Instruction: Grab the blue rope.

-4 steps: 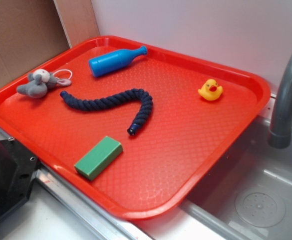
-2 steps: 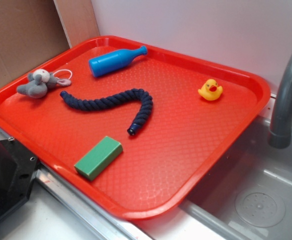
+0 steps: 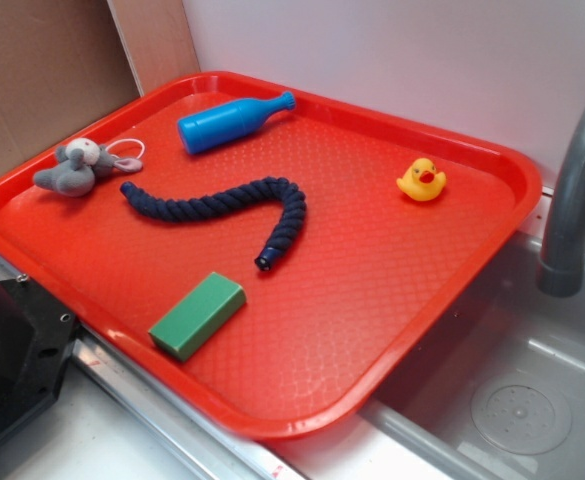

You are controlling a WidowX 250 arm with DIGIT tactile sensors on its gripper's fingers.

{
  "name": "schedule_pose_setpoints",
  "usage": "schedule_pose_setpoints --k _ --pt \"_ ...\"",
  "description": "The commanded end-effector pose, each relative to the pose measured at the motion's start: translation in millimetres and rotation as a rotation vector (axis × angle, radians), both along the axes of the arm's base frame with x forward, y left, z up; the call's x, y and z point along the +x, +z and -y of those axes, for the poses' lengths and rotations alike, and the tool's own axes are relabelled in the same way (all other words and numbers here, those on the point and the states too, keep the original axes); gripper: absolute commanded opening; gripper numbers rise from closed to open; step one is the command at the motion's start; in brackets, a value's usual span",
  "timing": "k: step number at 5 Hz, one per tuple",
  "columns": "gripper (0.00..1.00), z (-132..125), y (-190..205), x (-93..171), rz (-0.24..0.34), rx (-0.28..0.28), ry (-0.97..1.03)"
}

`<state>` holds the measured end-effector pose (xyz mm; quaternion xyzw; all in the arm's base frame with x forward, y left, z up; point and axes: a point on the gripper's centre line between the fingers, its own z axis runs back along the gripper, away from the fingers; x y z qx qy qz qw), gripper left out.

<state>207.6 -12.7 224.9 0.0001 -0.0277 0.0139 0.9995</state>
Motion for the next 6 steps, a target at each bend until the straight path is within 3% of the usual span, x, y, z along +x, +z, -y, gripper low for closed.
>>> schedule_pose_setpoints --k 1,2,4,5,6 --pt "1.0 12.3 -60.0 62.6 -0.001 0.114 -0.374" --pt "1.0 20.0 -83.4 52.5 0.033 0.086 -0.474" --pt "1.0 9.3 -131.0 33.8 -0.073 0.059 -0.468" --pt "1.0 0.9 -137.0 27.0 -0.12 0.096 -0.465" --pt "1.0 -11.0 -137.6 29.4 -0.107 0.073 -0.464"
